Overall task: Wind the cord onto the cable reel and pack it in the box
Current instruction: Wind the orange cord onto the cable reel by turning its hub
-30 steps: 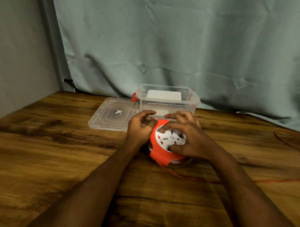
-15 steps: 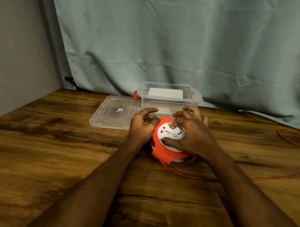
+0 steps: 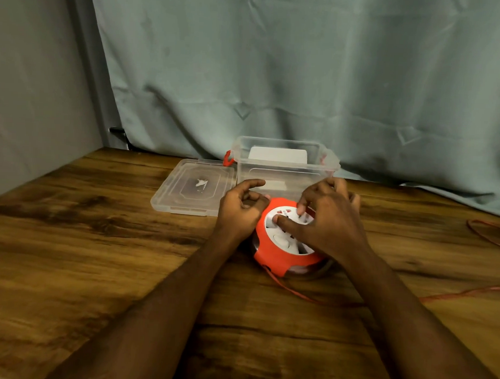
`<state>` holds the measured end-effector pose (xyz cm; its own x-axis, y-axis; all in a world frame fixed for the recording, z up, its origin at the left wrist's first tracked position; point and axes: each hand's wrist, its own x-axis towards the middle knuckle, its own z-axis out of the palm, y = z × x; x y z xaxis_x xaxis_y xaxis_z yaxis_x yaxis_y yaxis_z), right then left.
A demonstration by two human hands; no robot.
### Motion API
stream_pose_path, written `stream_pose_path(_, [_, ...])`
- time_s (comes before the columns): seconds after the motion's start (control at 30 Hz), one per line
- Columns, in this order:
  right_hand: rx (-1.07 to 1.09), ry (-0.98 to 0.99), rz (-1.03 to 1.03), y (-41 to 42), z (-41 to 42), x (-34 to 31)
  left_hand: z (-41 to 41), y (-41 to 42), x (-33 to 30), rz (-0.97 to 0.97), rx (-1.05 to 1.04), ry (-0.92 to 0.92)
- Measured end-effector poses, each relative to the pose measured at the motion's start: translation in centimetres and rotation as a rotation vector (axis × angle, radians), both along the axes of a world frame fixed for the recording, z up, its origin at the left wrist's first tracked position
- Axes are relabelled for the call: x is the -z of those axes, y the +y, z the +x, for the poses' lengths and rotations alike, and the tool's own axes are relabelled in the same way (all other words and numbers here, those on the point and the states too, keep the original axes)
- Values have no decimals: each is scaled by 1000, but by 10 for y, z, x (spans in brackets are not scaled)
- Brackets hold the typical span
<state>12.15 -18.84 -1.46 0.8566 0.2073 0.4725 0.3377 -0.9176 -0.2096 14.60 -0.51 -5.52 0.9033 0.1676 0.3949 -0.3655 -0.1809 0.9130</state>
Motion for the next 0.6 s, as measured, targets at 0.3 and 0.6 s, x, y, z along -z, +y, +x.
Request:
stream_pose_path(0.3, [-420, 365, 0, -12, -16, -16, 0, 0, -1, -2, -1, 10])
stream_pose_path(0.6, [-355, 355, -58, -16, -5, -10, 1, -1, -1, -41, 6, 21])
